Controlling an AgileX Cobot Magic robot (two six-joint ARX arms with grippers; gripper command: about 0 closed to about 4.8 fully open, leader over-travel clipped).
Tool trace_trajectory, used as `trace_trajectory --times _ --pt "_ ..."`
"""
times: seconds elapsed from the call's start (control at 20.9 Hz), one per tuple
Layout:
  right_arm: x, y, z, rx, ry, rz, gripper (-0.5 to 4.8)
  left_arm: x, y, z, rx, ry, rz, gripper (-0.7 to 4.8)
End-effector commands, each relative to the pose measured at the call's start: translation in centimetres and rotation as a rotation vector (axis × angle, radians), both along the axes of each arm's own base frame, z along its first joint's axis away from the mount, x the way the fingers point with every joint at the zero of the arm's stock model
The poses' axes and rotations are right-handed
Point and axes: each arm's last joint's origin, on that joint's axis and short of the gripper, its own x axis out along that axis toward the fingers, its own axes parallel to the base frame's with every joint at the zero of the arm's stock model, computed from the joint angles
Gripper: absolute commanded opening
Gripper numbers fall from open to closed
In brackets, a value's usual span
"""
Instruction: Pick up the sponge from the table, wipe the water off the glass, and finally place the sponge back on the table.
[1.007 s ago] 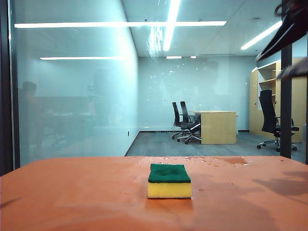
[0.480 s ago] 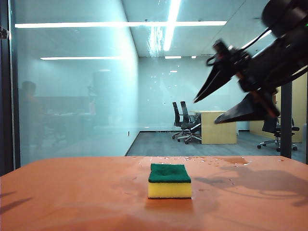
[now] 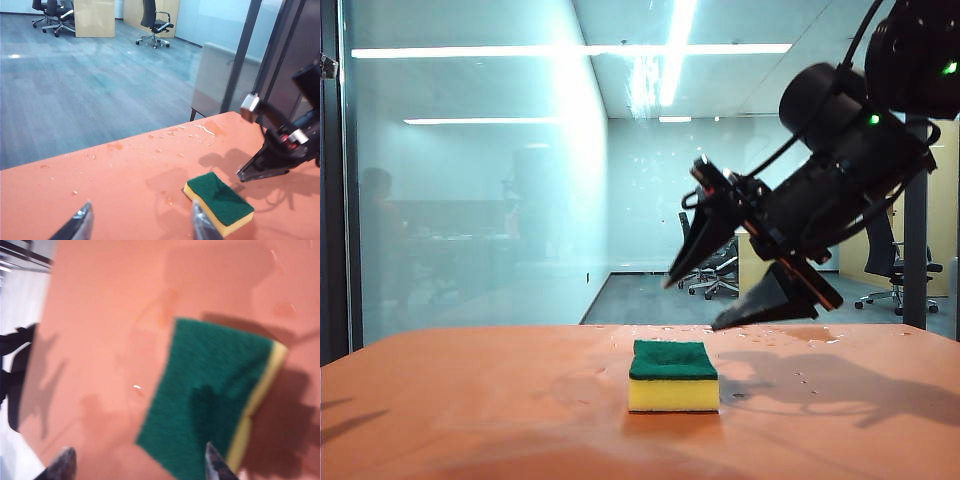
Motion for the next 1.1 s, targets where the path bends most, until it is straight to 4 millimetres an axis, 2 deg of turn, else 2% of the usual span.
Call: trace_trajectory --times 0.05,0.43,0.82,0.91,1.06,1.1 --pt "0.4 0.0 -0.8 -0.033 0.008 -0.036 3.28 0.0 0.0 0.3 0.001 -0.014 -0.005 2.51" --pt "0.9 0.4 -3.4 -0.066 0.051 -0.045 3.28 0.0 0.0 0.3 0.001 -0.014 -0.005 2.51" --pt "2.3 1.3 -4.4 -0.069 0.056 -0.045 3.23 0.0 0.0 0.2 0.001 -0.013 -0.005 2.51" --pt "2.3 1.7 -4.6 -0.087 0.057 -0.051 2.94 0.0 0.0 0.2 0.001 -0.006 -0.006 2.51" --pt "2.1 2.3 -5.0 -0.107 0.064 -0.057 2.9 0.0 0.0 0.0 0.001 0.017 -0.007 2.51" --pt "2.1 2.3 -5.1 -0.107 0.067 -0.054 2.52 0.0 0.0 -0.1 0.001 0.024 -0.006 2.51"
